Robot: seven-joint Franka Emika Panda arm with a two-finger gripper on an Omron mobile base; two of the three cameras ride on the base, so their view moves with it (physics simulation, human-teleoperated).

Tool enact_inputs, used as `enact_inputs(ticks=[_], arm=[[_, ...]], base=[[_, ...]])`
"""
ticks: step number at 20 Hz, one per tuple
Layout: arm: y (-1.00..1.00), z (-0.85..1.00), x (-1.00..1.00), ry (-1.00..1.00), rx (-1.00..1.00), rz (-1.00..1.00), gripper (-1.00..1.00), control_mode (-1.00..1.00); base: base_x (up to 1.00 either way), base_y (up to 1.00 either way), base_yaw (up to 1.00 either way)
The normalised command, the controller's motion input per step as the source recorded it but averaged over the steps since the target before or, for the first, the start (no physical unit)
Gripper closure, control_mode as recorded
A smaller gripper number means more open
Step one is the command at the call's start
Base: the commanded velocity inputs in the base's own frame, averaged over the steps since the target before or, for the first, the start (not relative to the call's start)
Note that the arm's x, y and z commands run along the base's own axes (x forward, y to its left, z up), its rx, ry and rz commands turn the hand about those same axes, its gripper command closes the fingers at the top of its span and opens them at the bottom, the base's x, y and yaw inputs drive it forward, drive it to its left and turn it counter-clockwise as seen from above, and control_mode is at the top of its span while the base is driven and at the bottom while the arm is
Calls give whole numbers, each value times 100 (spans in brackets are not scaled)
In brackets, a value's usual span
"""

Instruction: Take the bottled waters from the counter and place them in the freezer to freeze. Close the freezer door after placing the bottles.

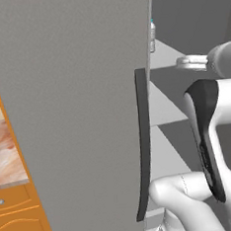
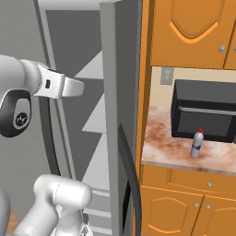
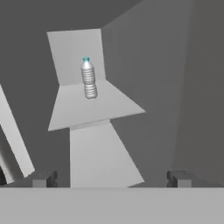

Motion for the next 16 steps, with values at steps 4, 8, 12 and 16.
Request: enact_inputs(ticks=[4, 8, 12, 16], arm=[[36, -15, -59, 4, 0, 12, -100, -100], [22, -31, -35, 3, 0, 14, -100, -100], [5, -38, -14, 4, 0, 24, -100, -100], [2, -34, -10, 8, 0, 20, -100, -100]], base=[[0, 0, 0], [0, 0, 0], [0, 0, 0], [0, 0, 0]])
